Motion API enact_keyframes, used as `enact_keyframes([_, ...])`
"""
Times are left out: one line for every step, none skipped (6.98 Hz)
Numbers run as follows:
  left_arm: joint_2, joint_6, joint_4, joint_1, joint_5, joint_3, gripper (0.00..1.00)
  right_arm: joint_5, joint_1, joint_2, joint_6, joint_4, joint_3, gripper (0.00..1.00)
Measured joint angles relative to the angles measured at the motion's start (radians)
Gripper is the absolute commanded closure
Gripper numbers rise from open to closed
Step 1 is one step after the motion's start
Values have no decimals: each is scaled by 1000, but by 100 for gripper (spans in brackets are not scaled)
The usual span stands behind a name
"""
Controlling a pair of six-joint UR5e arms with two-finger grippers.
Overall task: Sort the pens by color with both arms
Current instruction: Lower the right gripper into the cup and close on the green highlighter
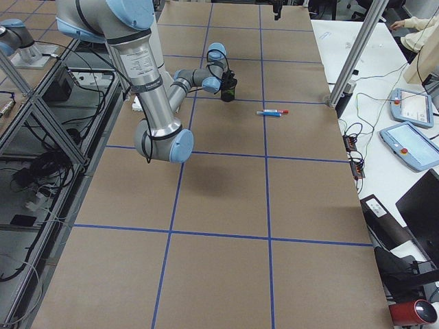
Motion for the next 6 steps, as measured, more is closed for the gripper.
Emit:
enact_keyframes([0,0,0,1,1,0,35,0,0,0,2,0,1,82])
enact_keyframes([2,0,0,2,2,0,35,1,0,1,5,0,2,90])
enact_keyframes([4,0,0,4,5,0,35,1,0,2,9,0,2,91])
enact_keyframes([8,0,0,4,8,0,35,1,0,3,15,0,3,95])
enact_keyframes([10,0,0,5,11,0,35,2,1,4,20,0,4,100])
enact_keyframes([11,0,0,7,12,0,35,3,5,5,24,0,5,100])
